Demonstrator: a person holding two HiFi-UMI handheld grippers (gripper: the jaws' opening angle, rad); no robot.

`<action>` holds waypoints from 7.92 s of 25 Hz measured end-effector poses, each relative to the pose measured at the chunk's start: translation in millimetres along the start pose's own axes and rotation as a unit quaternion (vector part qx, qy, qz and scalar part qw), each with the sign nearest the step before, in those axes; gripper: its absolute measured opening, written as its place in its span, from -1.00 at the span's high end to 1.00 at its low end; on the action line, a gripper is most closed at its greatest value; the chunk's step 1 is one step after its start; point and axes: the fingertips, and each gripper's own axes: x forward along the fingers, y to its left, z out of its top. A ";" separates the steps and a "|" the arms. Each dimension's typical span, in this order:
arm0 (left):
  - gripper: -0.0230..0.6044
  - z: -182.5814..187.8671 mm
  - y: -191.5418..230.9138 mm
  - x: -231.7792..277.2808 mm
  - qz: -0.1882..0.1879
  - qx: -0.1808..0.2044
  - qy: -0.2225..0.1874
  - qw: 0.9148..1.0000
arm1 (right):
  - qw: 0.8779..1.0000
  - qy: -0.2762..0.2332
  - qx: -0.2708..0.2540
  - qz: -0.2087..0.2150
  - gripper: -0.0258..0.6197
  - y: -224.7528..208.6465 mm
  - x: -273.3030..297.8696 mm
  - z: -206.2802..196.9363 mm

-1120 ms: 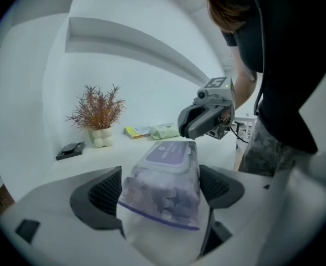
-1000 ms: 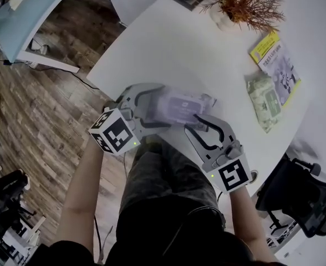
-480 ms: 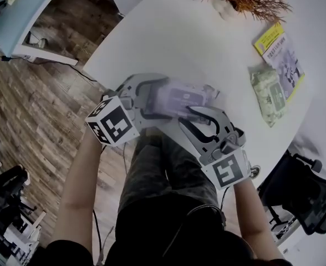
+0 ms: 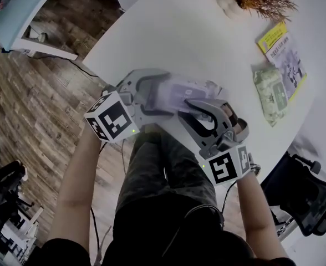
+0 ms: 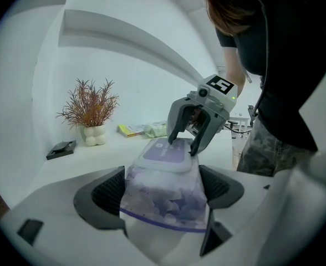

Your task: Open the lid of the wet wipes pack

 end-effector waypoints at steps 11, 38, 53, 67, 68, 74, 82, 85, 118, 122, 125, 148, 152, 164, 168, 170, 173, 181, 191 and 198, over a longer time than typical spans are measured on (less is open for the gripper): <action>-0.42 0.2 0.4 0.7 0.002 -0.002 0.001 1.000 | 0.993 -0.044 0.103 0.046 0.52 -7.1 -0.8 0.5; -0.43 1.1 0.9 0.7 0.007 -0.009 -0.007 1.000 | 0.970 -0.110 0.208 0.058 0.52 -22.6 -8.7 14.1; -0.42 14.9 2.1 -24.9 0.026 -0.068 -0.061 0.995 | 0.962 -0.121 0.242 0.030 0.52 -30.6 -14.2 19.1; 0.85 17.8 -2.2 -52.4 0.058 -0.135 -0.132 0.980 | 0.954 -0.127 0.272 0.023 0.53 -34.3 -17.0 19.7; 0.88 18.6 -2.5 -51.9 0.059 -0.134 -0.131 0.980 | 0.953 -0.129 0.273 0.022 0.53 -35.1 -17.4 20.0; 0.89 30.6 -3.7 -41.3 0.055 -0.118 -0.125 0.984 | 0.952 -0.137 0.274 0.016 0.53 -40.6 -20.1 23.0; 0.89 42.9 2.4 -34.1 0.052 -0.120 -0.135 0.982 | 0.954 -0.144 0.264 0.009 0.52 -42.9 -24.0 25.0; 0.89 45.3 5.1 -35.8 0.054 -0.121 -0.138 0.981 | 0.954 -0.148 0.260 0.001 0.52 -44.5 -29.5 25.6; 0.89 46.6 40.3 -34.2 0.103 -0.152 -0.153 0.971 | 0.949 -0.124 0.266 -0.114 0.86 -72.4 -38.5 -14.5; 0.89 43.4 41.5 -32.7 0.098 -0.154 -0.149 0.972 | 0.949 -0.120 0.268 -0.113 0.86 -72.3 -35.2 -15.7; 0.89 42.6 43.2 -31.4 0.094 -0.153 -0.148 0.973 | 0.949 -0.119 0.269 -0.113 0.86 -73.7 -33.7 -17.2; 0.89 37.2 48.8 -23.4 0.083 -0.152 -0.139 0.975 | 0.948 -0.109 0.278 -0.107 0.86 -79.9 -23.7 -24.6; 0.89 36.6 49.7 -22.8 0.082 -0.155 -0.139 0.975 | 0.948 -0.108 0.278 -0.106 0.86 -81.2 -22.4 -25.5; 0.89 33.8 51.3 -20.9 0.081 -0.156 -0.138 0.975 | 0.949 -0.101 0.281 -0.101 0.86 -81.2 -18.4 -30.7; 0.89 35.2 53.5 -20.3 0.082 -0.153 -0.141 0.975 | 0.948 -0.101 0.285 -0.099 0.86 -81.7 -18.6 -31.4; 0.89 35.4 54.6 -21.1 0.083 -0.157 -0.142 0.974 | 0.948 -0.099 0.286 -0.097 0.86 -81.4 -18.3 -31.8; 0.89 34.7 56.3 -21.3 0.084 -0.159 -0.140 0.974 | 0.948 -0.096 0.287 -0.095 0.86 -81.8 -17.3 -32.9; 0.89 34.9 59.7 -20.4 0.084 -0.165 -0.143 0.972 | 0.948 -0.093 0.292 -0.089 0.86 -83.4 -13.9 -34.4; 0.89 31.6 63.4 -16.6 0.085 -0.172 -0.138 0.972 | 0.946 -0.092 0.299 -0.086 0.86 -86.8 -9.7 -35.6; 0.89 27.9 66.3 -15.1 0.088 -0.175 -0.132 0.972 | 0.946 -0.081 0.302 -0.082 0.86 -89.5 -7.9 -38.5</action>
